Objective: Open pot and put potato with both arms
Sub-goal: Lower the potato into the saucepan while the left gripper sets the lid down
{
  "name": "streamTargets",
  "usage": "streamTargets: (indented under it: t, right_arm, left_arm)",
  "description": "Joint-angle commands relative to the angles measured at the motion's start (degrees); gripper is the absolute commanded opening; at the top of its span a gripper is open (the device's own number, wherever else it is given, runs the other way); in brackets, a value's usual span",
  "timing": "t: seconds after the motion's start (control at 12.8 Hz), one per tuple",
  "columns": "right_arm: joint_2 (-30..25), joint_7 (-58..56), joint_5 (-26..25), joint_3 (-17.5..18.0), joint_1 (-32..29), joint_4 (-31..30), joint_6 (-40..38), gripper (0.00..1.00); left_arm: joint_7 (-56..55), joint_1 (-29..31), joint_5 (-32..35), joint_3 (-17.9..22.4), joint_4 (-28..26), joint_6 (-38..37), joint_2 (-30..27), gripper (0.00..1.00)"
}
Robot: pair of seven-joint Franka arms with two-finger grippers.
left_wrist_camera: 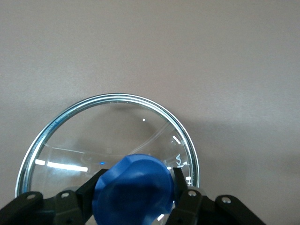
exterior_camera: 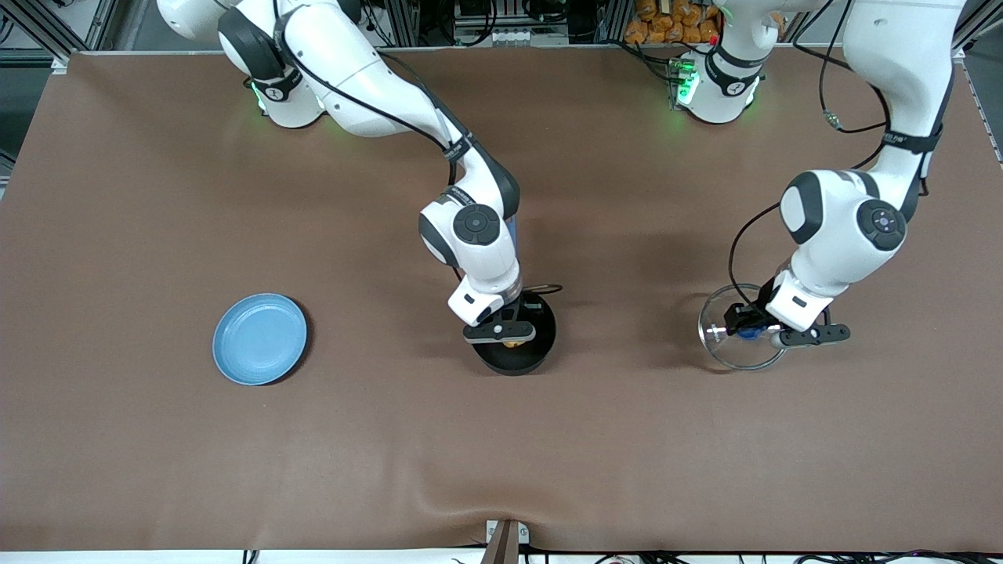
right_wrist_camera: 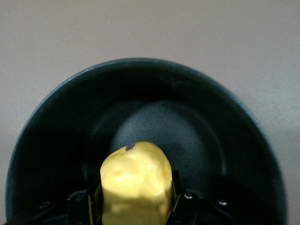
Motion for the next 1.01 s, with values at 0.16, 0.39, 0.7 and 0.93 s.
streamTargets:
  t: [0.16,0.39,0.7,0.93]
  right_arm:
    - [2.74,1.97,-1.40,-0.90,0.67,4.31,-0.43,0.00]
    - [2.65,1.97,-1.40,-0.90,0.23,4.31,-0.43,0.70]
    - [0.99,1.53,-1.40,-0.90,-0.30,4.31,-1.04,1.00]
    - [-3.48,1.09,-2.28,-0.82,-1.43,3.61,-4.18,1.00]
  left_arm:
    - [2.58,-0.02,-0.89,0.03,1.00,4.72,3.57,0.40]
    - [2.67,-0.46,-0.89,0.03,1.35,8.49,6.47,0.63]
    - [2.76,-0.55,-0.80,0.03,1.09,8.85,6.39,1.00]
    - [2.41,-0.46,-0.45,0.03,0.56,7.46,3.59,1.00]
